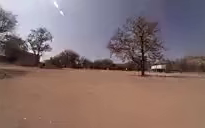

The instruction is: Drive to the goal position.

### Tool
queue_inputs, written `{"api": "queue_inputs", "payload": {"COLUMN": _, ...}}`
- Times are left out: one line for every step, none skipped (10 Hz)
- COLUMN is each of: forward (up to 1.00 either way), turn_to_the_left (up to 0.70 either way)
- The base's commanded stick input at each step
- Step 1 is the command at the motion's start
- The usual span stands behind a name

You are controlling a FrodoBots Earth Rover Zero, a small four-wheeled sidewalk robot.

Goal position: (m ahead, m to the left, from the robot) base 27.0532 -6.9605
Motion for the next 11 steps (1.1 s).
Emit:
{"api": "queue_inputs", "payload": {"forward": 1.00, "turn_to_the_left": 0.00}}
{"api": "queue_inputs", "payload": {"forward": 1.00, "turn_to_the_left": 0.00}}
{"api": "queue_inputs", "payload": {"forward": 1.00, "turn_to_the_left": 0.00}}
{"api": "queue_inputs", "payload": {"forward": 1.00, "turn_to_the_left": 0.00}}
{"api": "queue_inputs", "payload": {"forward": 1.00, "turn_to_the_left": 0.00}}
{"api": "queue_inputs", "payload": {"forward": 1.00, "turn_to_the_left": 0.00}}
{"api": "queue_inputs", "payload": {"forward": 1.00, "turn_to_the_left": 0.00}}
{"api": "queue_inputs", "payload": {"forward": 1.00, "turn_to_the_left": 0.00}}
{"api": "queue_inputs", "payload": {"forward": 1.00, "turn_to_the_left": 0.00}}
{"api": "queue_inputs", "payload": {"forward": 1.00, "turn_to_the_left": 0.00}}
{"api": "queue_inputs", "payload": {"forward": 1.00, "turn_to_the_left": 0.00}}
